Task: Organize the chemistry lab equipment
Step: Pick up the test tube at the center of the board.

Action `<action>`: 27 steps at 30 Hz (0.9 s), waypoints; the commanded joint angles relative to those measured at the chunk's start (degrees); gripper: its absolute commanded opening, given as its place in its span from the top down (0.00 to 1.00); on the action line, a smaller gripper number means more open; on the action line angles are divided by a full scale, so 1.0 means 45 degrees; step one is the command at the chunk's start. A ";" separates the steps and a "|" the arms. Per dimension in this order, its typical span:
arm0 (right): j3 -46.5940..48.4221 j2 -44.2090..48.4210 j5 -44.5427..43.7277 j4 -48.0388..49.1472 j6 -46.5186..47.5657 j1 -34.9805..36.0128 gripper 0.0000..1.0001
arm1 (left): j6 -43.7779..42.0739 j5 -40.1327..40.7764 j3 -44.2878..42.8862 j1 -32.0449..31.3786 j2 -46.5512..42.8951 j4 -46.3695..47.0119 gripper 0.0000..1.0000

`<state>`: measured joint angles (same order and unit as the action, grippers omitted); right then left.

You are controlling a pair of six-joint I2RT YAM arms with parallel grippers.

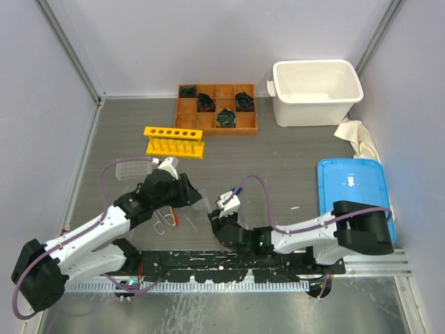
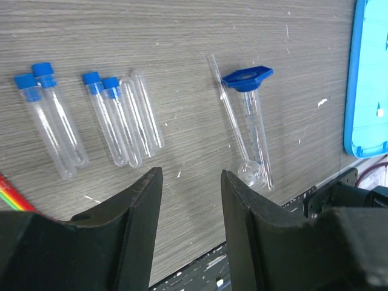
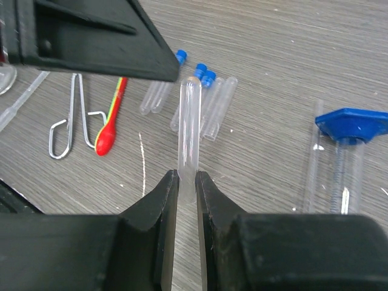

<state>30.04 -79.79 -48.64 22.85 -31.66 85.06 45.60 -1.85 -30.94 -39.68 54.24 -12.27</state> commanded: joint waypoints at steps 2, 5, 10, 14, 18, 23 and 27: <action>0.0858 -0.0503 0.0307 0.1228 0.0601 0.0109 0.99 | 0.0188 0.0045 -0.0523 -0.0613 0.0228 0.1094 0.55; 0.1039 -0.0698 0.0437 0.1270 0.0705 0.0122 0.99 | 0.0198 0.0083 -0.0528 -0.0728 0.0258 0.1140 0.56; 0.1078 -0.0784 0.0450 0.1347 0.0728 0.0171 0.99 | 0.0217 0.0189 -0.0512 -0.0839 0.0041 0.1184 0.55; 0.1061 -0.0739 0.0322 0.1295 0.0711 0.0209 0.99 | 0.0217 0.0325 -0.0488 -0.0861 -0.0133 0.1105 0.56; 0.0952 -0.0532 -0.0300 0.0838 0.0444 0.0322 0.99 | 0.0217 0.0602 -0.0456 -0.0879 -0.0421 0.0933 0.55; 0.0653 -0.0145 -0.1126 -0.0033 -0.0320 0.0381 0.99 | 0.0217 0.0715 -0.0434 -0.0890 -0.0628 0.0901 0.55; 0.0447 0.0053 -0.1261 -0.0175 -0.0507 0.0388 0.99 | 0.0246 0.0779 -0.0462 -0.0961 -0.0590 0.0910 0.56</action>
<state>32.38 -82.28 -50.63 22.17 -31.40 86.41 46.02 0.82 -30.94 -43.48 52.47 -11.35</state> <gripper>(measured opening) 0.221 0.445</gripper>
